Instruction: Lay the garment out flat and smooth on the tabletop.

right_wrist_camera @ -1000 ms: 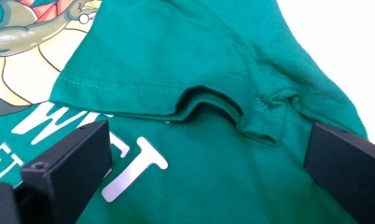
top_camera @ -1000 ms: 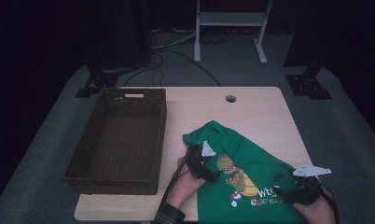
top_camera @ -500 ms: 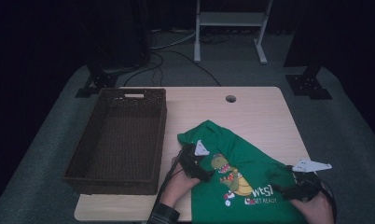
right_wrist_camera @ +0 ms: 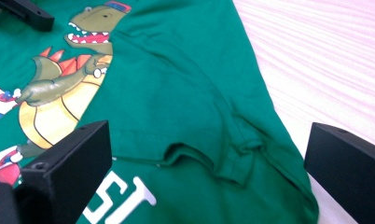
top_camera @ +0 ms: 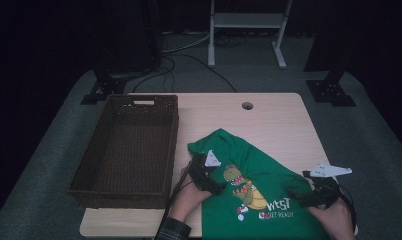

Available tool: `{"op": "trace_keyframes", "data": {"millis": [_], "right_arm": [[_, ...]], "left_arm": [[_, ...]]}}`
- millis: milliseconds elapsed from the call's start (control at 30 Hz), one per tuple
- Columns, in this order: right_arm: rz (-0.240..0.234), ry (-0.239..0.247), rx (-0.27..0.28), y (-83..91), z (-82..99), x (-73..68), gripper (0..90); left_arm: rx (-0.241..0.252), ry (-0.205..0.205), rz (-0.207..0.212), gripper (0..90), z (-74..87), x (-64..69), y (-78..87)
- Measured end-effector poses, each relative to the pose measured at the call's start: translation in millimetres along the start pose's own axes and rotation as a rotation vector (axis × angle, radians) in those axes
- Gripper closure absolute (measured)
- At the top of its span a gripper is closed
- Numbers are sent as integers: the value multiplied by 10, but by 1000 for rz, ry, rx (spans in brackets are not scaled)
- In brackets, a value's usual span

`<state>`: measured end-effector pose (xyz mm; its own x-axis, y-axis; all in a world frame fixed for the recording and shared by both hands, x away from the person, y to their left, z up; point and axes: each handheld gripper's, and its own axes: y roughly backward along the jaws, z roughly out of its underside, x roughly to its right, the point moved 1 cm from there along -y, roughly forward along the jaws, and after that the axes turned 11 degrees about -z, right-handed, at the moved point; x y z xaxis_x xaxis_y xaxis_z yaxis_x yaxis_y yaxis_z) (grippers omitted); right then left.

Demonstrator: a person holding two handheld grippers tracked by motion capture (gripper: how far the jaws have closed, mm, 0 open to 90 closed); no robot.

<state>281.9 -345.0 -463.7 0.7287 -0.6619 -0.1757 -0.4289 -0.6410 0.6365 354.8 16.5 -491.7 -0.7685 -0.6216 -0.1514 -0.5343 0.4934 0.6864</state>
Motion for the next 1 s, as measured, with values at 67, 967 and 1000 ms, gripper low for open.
{"op": "trace_keyframes", "data": {"millis": [67, 967, 1000], "right_arm": [[-9, 7, -1, -24, -29, -3, 0], [-52, 80, -30, -305, -414, -131, 0], [-53, 77, -33, -315, -421, -133, 0]], "left_arm": [[0, 0, 0, 0, 0, 0, 0], [0, 0, 0, 0, 0, -1, 0], [0, 0, 0, 0, 1, -1, 0]]}}
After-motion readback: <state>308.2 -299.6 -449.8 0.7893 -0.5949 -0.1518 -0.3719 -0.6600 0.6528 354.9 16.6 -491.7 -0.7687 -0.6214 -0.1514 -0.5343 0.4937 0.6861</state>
